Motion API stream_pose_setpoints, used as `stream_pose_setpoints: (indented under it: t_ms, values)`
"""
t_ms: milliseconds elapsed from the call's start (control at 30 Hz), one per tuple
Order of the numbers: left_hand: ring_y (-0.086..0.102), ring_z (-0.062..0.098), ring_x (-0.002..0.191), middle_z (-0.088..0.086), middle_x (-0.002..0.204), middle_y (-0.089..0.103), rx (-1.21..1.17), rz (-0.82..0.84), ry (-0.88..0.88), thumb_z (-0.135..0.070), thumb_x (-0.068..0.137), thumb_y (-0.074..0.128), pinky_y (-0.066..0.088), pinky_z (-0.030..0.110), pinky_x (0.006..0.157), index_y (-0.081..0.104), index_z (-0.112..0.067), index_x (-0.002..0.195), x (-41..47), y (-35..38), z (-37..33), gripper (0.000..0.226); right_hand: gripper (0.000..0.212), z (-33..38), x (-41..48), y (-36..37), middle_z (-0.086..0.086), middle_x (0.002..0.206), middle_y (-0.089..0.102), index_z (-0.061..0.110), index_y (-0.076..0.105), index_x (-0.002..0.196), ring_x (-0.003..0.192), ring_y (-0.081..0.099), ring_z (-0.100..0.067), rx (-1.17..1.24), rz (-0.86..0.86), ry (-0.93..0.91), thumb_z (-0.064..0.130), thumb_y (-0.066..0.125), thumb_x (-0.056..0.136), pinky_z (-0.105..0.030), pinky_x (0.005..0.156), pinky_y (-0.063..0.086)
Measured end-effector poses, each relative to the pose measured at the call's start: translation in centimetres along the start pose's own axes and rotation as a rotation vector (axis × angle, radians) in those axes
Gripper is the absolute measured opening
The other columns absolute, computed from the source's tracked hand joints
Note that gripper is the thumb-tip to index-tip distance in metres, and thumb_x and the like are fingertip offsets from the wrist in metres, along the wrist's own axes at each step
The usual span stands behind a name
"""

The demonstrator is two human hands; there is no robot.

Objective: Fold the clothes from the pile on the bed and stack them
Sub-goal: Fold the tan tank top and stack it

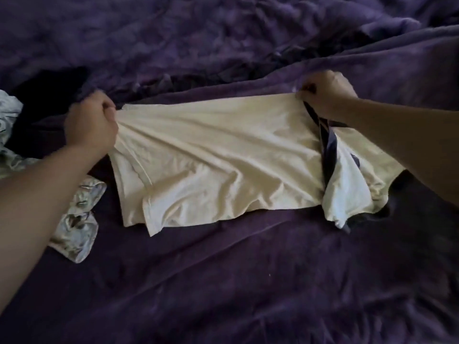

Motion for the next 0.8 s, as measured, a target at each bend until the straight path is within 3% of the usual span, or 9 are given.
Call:
stream_pose_setpoints:
  t_ms: [167, 233, 333, 433, 500, 600, 633, 700, 800]
  values:
    - [0.043, 0.043, 0.117, 0.023, 0.124, 0.048, 0.092, -0.083, -0.086, -0.016, 0.088, 0.052, 0.036, 0.052, 0.096, 0.056, -0.012, 0.11, 2.5, 4.1, -4.2, 0.022, 0.028, -2.2, 3.2, 3.7, -0.013, 0.111, 0.065, 0.02, 0.064, 0.107, 0.103, 0.058, -0.036, -0.103, 0.029, 0.136, 0.04, 0.059, 0.088, -0.037, 0.076, 0.042]
    - [0.043, 0.041, 0.114, 0.02, 0.121, 0.048, 0.083, -0.033, 0.064, -0.012, 0.084, 0.055, 0.035, 0.05, 0.092, 0.058, -0.012, 0.11, 0.3, 5.4, -7.4, 0.026, 0.033, -2.3, 2.3, 3.9, -0.014, 0.112, 0.063, 0.016, 0.059, 0.109, 0.103, 0.056, -0.036, -0.107, 0.0, 0.132, 0.042, 0.057, 0.089, -0.041, 0.079, 0.043]
    - [0.051, 0.038, 0.102, 0.016, 0.108, 0.055, -0.036, 0.093, 0.333, -0.005, 0.078, 0.06, 0.04, 0.046, 0.084, 0.065, -0.009, 0.1, -5.2, 7.1, -13.3, 0.023, 0.032, -2.1, -1.7, 2.7, -0.011, 0.108, 0.057, 0.015, 0.056, 0.108, 0.102, 0.051, -0.032, -0.034, -0.165, -0.046, 0.038, 0.056, 0.087, -0.043, 0.074, 0.045]
    - [0.055, 0.038, 0.098, 0.016, 0.105, 0.059, -0.076, 0.285, 0.479, -0.003, 0.072, 0.066, 0.046, 0.047, 0.081, 0.069, -0.007, 0.096, -10.4, 9.1, -18.4, 0.024, 0.022, -2.6, -9.3, 1.7, -0.007, 0.096, 0.056, 0.016, 0.06, 0.097, 0.09, 0.053, -0.027, 0.088, -0.264, -0.199, 0.033, 0.061, 0.084, -0.034, 0.065, 0.042]
    - [0.055, 0.037, 0.103, 0.016, 0.112, 0.058, -0.054, 0.388, 0.496, -0.009, 0.076, 0.068, 0.047, 0.046, 0.084, 0.07, -0.01, 0.099, -13.1, 10.3, -20.4, 0.023, 0.027, -3.6, -15.5, 2.5, -0.005, 0.101, 0.06, 0.016, 0.064, 0.097, 0.092, 0.056, -0.028, 0.056, -0.184, -0.234, 0.033, 0.069, 0.077, -0.034, 0.069, 0.042]
    - [0.051, 0.034, 0.114, 0.015, 0.121, 0.053, 0.032, 0.422, 0.505, -0.018, 0.081, 0.068, 0.046, 0.045, 0.085, 0.066, -0.014, 0.104, -16.2, 11.1, -20.9, 0.023, 0.063, -5.9, -22.6, 4.5, -0.014, 0.138, 0.051, 0.018, 0.063, 0.118, 0.127, 0.048, -0.036, -0.168, 0.107, -0.151, 0.032, 0.078, 0.059, -0.043, 0.087, 0.045]
    - [0.049, 0.034, 0.117, 0.016, 0.125, 0.051, 0.065, 0.427, 0.515, -0.018, 0.08, 0.069, 0.046, 0.046, 0.087, 0.065, -0.015, 0.108, -17.2, 11.2, -20.7, 0.029, 0.065, -6.8, -23.7, 4.7, -0.014, 0.143, 0.046, 0.019, 0.062, 0.123, 0.132, 0.043, -0.036, -0.186, 0.133, -0.086, 0.028, 0.076, 0.061, -0.045, 0.089, 0.045]
    - [0.048, 0.036, 0.121, 0.019, 0.131, 0.049, 0.111, 0.445, 0.574, -0.016, 0.077, 0.07, 0.047, 0.048, 0.087, 0.062, -0.015, 0.115, -18.8, 11.2, -20.4, 0.04, 0.044, -8.4, -24.4, 3.9, -0.01, 0.136, 0.054, 0.02, 0.066, 0.118, 0.123, 0.054, -0.033, -0.123, 0.011, 0.014, 0.023, 0.066, 0.074, -0.042, 0.082, 0.047]
    - [0.054, 0.035, 0.116, 0.018, 0.129, 0.053, 0.158, 0.534, 0.704, -0.011, 0.07, 0.074, 0.051, 0.046, 0.082, 0.062, -0.019, 0.121, -20.8, 11.1, -20.1, 0.053, 0.021, -9.7, -23.8, 1.4, 0.001, 0.103, 0.067, 0.019, 0.071, 0.104, 0.087, 0.064, -0.022, 0.168, -0.171, 0.102, 0.018, 0.057, 0.089, -0.036, 0.068, 0.05]
Point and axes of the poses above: each hand's wrist, its own x-axis towards the middle knuckle, its own y-axis out of the palm, z = x × y, the point moved 1 cm from there along x, towards the middle knuckle
